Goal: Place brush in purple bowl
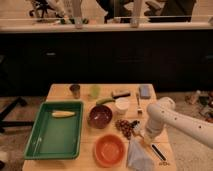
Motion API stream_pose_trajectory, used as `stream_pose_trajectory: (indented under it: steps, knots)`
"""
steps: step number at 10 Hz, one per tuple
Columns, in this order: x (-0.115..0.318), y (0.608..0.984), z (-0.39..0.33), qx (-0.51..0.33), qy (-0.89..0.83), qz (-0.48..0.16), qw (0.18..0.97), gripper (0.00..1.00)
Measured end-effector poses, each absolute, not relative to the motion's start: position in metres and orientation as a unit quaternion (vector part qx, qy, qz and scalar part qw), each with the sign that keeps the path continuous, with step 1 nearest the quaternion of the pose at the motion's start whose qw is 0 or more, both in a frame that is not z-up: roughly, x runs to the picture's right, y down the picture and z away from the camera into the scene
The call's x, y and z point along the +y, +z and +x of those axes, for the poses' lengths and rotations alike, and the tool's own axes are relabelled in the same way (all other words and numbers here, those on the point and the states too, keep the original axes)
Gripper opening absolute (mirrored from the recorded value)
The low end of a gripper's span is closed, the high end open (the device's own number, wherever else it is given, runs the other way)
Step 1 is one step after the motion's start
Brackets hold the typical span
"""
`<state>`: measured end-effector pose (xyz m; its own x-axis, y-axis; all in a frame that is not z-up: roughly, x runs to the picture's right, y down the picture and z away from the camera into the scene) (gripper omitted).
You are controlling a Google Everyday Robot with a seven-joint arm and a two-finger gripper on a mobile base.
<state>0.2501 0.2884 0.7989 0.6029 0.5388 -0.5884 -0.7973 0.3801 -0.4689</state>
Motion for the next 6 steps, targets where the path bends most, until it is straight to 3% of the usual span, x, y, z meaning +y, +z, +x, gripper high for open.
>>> stream_pose_trajectory:
  steps: [6]
  knots:
    - [0.2836, 0.7915, 0.2559, 0.160, 0.414, -0.365, 0.818, 0.00]
